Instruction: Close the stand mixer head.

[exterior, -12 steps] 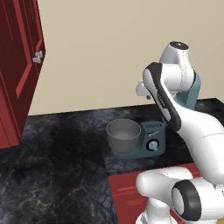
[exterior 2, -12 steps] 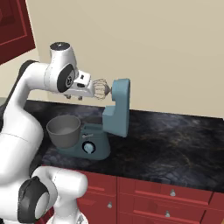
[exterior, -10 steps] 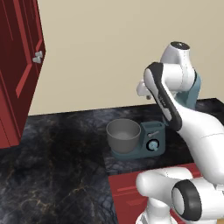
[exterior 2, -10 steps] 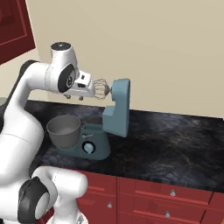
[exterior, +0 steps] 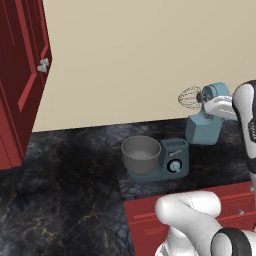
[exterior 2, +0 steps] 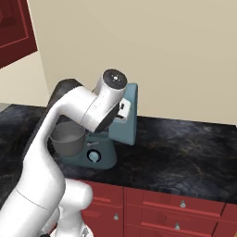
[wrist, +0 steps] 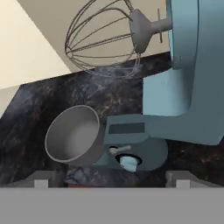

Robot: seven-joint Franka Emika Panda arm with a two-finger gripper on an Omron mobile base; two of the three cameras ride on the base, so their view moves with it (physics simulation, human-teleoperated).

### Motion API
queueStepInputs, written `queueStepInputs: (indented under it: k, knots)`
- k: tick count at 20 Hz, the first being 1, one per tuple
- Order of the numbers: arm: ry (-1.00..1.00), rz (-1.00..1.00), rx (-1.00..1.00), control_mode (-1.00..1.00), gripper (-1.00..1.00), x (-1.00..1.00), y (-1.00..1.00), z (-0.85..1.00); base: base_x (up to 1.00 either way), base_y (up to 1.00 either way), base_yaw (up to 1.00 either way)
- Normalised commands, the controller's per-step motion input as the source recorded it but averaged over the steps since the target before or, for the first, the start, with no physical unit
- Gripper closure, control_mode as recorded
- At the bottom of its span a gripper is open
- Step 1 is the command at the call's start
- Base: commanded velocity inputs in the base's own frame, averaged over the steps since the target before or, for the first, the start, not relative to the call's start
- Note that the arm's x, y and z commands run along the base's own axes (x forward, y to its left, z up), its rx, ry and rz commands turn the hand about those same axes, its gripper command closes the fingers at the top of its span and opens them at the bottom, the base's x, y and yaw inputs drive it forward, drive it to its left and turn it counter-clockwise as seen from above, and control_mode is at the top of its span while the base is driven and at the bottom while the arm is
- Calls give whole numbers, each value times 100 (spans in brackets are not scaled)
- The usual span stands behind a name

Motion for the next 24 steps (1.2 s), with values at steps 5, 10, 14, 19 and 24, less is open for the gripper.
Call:
queueStepInputs:
  k: [5,10,14,19,24]
  knots:
    - [-24,9,14,-100,-100,-8,-99,0,0,0,0]
    - [-29,27,9,-100,-100,15,-79,0,0,0,0]
    - [-16,26,-5,-100,-100,57,-56,17,0,0,0]
    - [0,7,-11,-100,-100,99,0,19,0,0,0]
    - [-4,9,-21,-100,-100,94,24,6,0,0,0]
